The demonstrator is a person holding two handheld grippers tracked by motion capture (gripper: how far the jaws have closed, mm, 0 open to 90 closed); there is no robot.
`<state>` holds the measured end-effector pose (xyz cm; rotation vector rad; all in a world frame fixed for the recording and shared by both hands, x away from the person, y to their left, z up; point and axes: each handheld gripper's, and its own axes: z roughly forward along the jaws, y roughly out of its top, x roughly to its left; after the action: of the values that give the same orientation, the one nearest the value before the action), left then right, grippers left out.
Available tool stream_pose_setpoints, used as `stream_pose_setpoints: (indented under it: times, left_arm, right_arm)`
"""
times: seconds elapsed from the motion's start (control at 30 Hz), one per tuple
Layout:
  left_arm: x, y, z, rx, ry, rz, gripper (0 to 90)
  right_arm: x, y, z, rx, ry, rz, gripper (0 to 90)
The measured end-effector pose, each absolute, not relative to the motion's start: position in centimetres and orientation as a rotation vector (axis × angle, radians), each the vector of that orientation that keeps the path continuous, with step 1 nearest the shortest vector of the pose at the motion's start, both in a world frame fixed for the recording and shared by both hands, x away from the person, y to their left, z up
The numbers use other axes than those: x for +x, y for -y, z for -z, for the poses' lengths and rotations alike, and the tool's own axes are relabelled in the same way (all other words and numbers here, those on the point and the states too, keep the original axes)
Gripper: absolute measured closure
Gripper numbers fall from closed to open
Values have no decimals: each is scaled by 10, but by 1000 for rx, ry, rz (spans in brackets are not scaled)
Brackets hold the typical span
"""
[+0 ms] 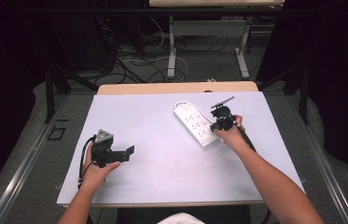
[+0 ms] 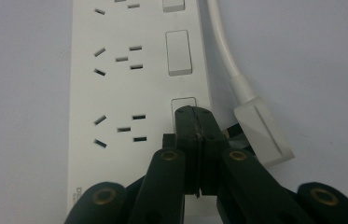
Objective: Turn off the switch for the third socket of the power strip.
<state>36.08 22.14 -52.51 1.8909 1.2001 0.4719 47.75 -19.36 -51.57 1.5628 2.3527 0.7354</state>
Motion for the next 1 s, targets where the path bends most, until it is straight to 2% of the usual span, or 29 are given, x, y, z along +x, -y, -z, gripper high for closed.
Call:
stream_pose_setpoints:
  times: [0.5,0.77,1.0]
  left_arm:
    - [361,-221,526,1887,-1207,-464,22]
    - [361,-221,526,1886,-1208,-463,22]
    - [361,-221,526,1887,-1208,-465,22]
  right_arm:
    - [478,193,515,1568,-2346,-742,860]
    - [477,193,513,1568,-2334,-751,747]
    - [478,193,511,1553,-2341,-773,612]
